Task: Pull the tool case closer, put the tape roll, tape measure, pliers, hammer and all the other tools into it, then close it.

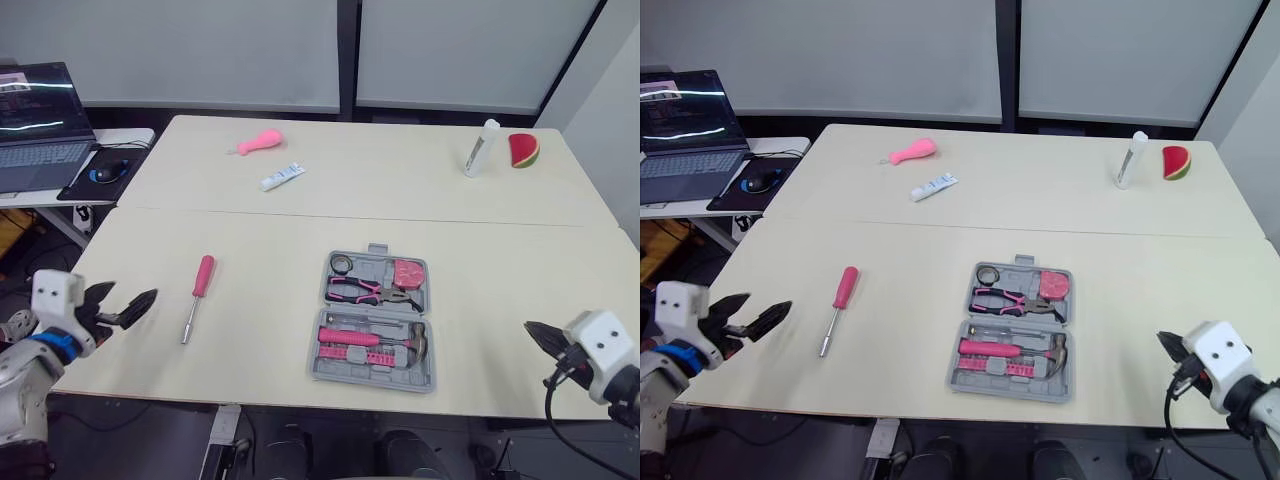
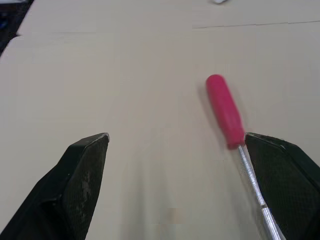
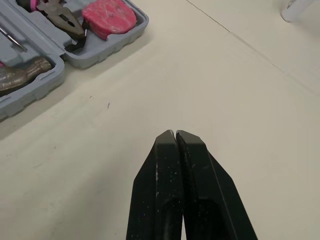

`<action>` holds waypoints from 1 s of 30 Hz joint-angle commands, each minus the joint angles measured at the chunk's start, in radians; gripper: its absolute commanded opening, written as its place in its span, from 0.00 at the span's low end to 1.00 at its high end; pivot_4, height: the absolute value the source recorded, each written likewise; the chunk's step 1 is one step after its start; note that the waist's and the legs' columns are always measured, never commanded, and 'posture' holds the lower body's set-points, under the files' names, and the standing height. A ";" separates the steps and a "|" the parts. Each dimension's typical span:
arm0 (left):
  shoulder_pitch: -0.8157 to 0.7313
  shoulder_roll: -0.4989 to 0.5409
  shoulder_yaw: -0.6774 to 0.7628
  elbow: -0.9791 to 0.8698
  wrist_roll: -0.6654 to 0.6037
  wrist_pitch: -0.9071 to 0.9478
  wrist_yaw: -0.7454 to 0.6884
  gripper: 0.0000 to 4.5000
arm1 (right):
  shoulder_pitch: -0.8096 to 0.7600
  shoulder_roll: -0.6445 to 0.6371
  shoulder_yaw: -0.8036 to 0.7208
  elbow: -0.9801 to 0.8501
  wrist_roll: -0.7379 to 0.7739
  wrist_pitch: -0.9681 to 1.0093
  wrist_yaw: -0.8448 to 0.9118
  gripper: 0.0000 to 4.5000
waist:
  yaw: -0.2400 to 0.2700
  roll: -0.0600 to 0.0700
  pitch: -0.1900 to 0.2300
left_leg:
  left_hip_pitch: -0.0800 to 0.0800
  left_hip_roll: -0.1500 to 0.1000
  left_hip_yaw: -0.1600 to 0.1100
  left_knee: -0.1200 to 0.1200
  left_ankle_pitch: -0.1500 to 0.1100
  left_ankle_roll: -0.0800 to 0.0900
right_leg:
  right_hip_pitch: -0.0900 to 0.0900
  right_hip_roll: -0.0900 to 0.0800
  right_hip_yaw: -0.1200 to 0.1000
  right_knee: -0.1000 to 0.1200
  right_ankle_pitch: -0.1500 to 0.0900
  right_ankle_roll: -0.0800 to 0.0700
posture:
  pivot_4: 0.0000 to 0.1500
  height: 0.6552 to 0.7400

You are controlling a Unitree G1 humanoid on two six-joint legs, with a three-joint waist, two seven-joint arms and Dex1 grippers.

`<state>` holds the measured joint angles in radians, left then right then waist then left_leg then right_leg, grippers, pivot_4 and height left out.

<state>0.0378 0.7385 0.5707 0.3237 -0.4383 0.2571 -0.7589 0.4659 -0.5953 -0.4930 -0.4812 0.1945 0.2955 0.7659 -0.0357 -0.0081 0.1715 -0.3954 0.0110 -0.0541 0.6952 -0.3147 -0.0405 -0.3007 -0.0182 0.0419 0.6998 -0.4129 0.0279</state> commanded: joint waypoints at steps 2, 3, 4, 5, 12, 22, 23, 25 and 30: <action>0.082 -0.018 0.065 -0.016 -0.029 0.013 0.012 1.00 | 0.035 0.007 -0.018 0.011 0.052 -0.049 0.030 0.10 | 0.002 0.000 0.000 | 0.000 0.000 0.000 0.000 0.000 0.000 | 0.000 0.000 0.000 0.000 0.000 0.000 | 1.00 1.00; 0.095 -0.021 0.068 -0.019 -0.031 0.015 0.011 1.00 | 0.042 0.005 -0.013 0.017 0.054 -0.056 0.036 0.13 | 0.003 0.000 -0.001 | 0.000 0.000 0.000 0.000 0.000 0.000 | 0.000 0.000 0.000 0.000 0.000 0.000 | 1.00 1.00; 0.119 -0.027 0.068 -0.028 -0.032 0.014 0.008 1.00 | 0.049 0.002 -0.009 0.025 0.058 -0.060 0.043 0.18 | 0.003 -0.001 -0.001 | 0.000 0.000 0.000 0.000 0.000 0.000 | 0.000 0.000 0.000 -0.001 0.000 0.000 | 1.00 1.00; 0.140 -0.035 0.071 -0.040 -0.037 0.019 0.009 1.00 | 0.052 -0.001 -0.005 0.030 0.063 -0.061 0.049 0.22 | 0.004 -0.001 -0.001 | -0.001 0.000 0.000 0.000 0.000 0.000 | 0.000 0.000 0.000 -0.001 0.000 0.000 | 1.00 1.00; 0.200 -0.067 0.078 -0.101 -0.061 0.040 0.028 1.00 | 0.060 -0.037 0.019 0.058 0.064 -0.084 0.081 0.55 | 0.005 -0.004 -0.004 | 0.000 0.000 0.000 0.000 0.000 0.000 | 0.001 0.000 0.000 -0.001 0.000 0.000 | 1.00 1.00; 0.224 -0.083 0.080 -0.150 -0.078 0.059 0.048 1.00 | 0.035 -0.075 0.026 0.046 0.088 -0.065 0.089 0.99 | 0.005 -0.005 -0.005 | 0.000 0.000 0.000 -0.001 0.000 0.000 | 0.001 0.000 0.000 -0.002 0.000 0.000 | 1.00 1.00; 0.224 -0.083 0.078 -0.155 -0.080 0.062 0.050 1.00 | 0.031 -0.082 0.023 0.039 0.093 -0.059 0.092 0.99 | 0.005 -0.005 -0.005 | 0.000 0.000 0.000 -0.001 0.000 0.000 | 0.001 0.000 0.000 -0.002 0.000 0.000 | 1.00 1.00; 0.223 -0.083 0.074 -0.165 -0.084 0.069 0.054 1.00 | 0.017 -0.097 0.021 0.012 0.113 -0.043 0.099 0.99 | 0.005 -0.005 -0.005 | 0.000 0.000 0.000 -0.001 0.000 0.000 | 0.001 0.000 0.000 -0.002 0.000 0.000 | 1.00 1.00; 0.203 -0.085 0.058 -0.211 -0.095 0.107 0.064 1.00 | -0.115 -0.192 0.075 -0.132 0.217 0.093 0.122 0.99 | 0.001 -0.005 -0.005 | 0.000 0.000 0.000 0.000 0.000 0.000 | 0.001 0.000 0.000 -0.001 0.000 0.000 | 1.00 1.00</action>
<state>0.2451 0.6517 0.6170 0.1524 -0.5115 0.3529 -0.7025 0.3792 -0.7631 -0.4288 -0.5403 0.3583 0.3498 0.8739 -0.0342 -0.0127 0.1666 -0.3956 0.0113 -0.0541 0.6948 -0.3147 -0.0405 -0.3000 -0.0184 0.0417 0.6986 -0.4129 0.0279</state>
